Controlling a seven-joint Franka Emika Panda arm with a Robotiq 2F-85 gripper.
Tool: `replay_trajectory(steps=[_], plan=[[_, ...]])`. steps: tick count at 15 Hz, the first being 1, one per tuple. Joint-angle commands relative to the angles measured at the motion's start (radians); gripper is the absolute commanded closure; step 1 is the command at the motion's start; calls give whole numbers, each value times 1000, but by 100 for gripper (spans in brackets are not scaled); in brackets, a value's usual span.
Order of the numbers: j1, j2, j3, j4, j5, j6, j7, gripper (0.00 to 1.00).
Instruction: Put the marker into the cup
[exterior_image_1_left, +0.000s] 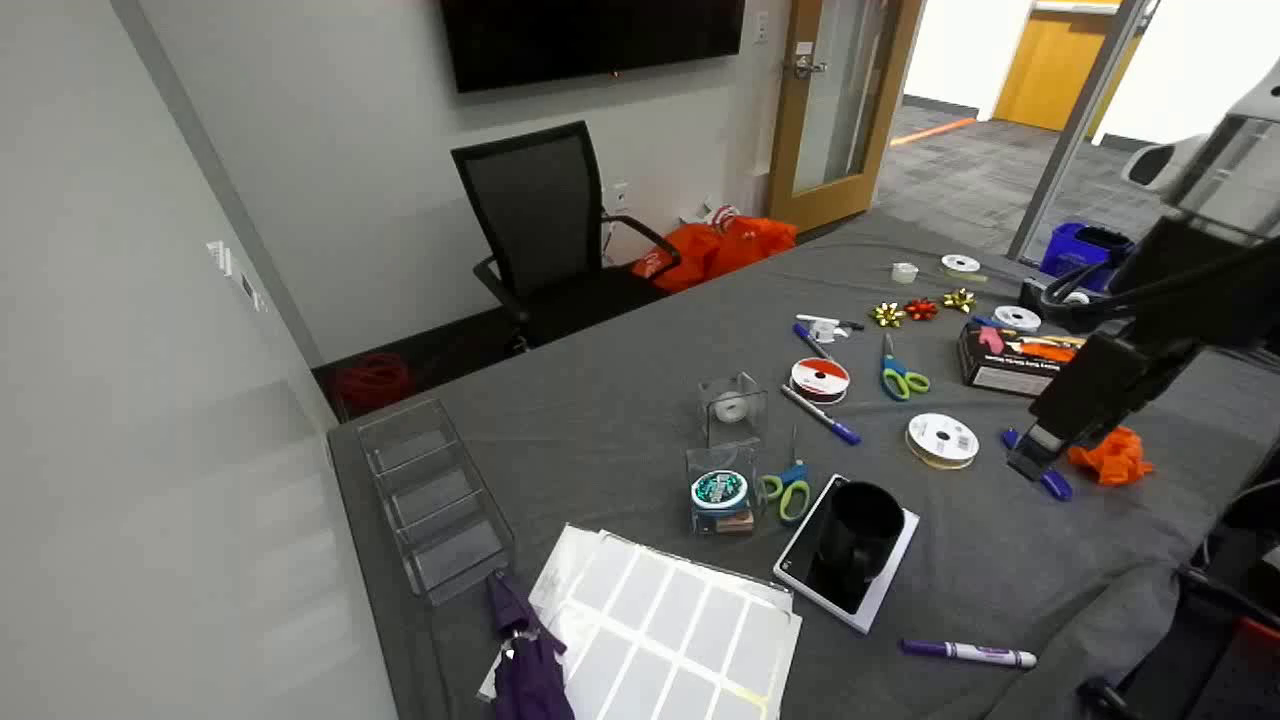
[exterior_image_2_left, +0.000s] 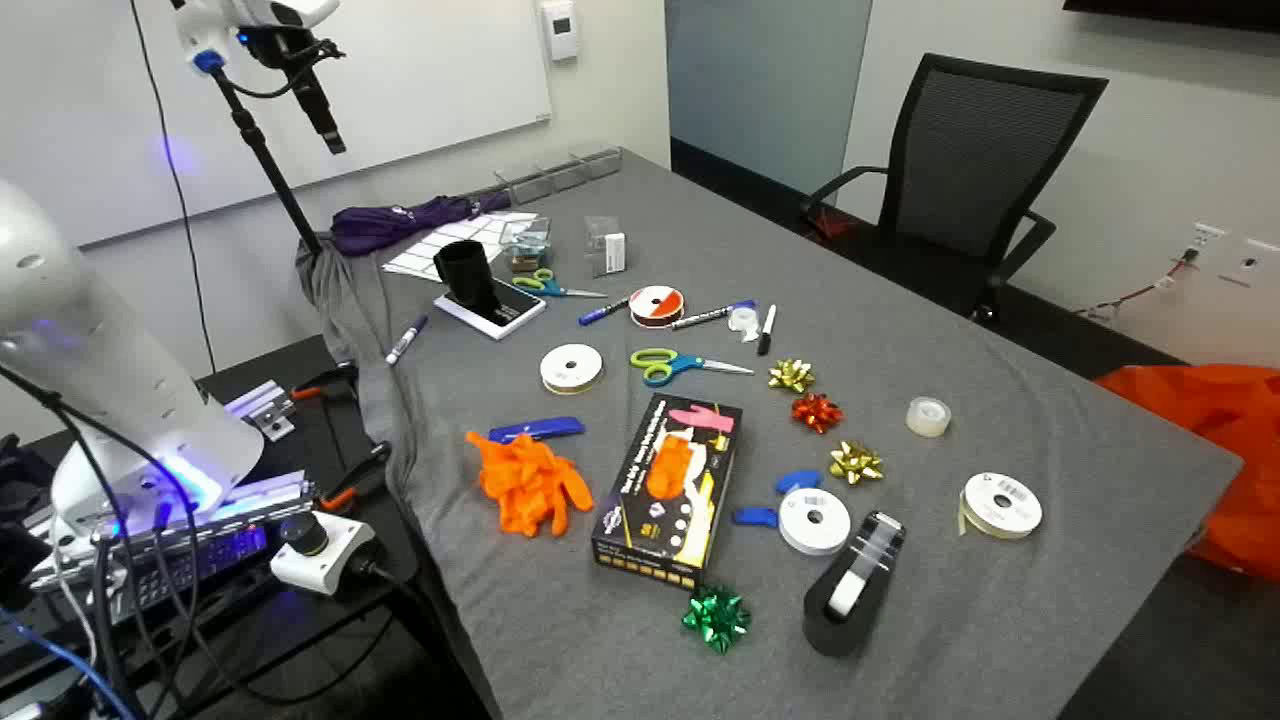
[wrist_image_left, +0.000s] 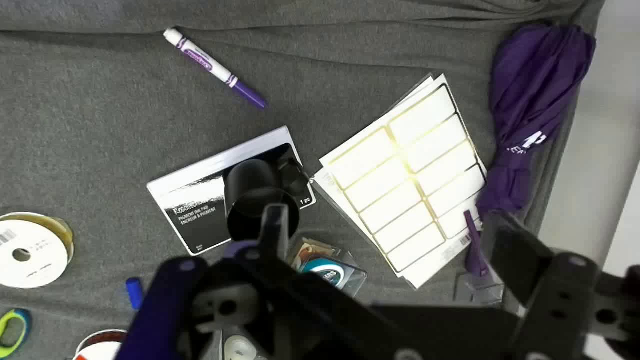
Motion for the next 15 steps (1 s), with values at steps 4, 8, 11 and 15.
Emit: replay_trajectory(steps=[4,8,11,15], plan=[[-20,35,-2,35,-15,19,-1,0],[-67,102,2,90,-49,94,24,0],[-138,193,18,144,-150,161,87,0],[-217,345,10,247,-311,194,171,0]])
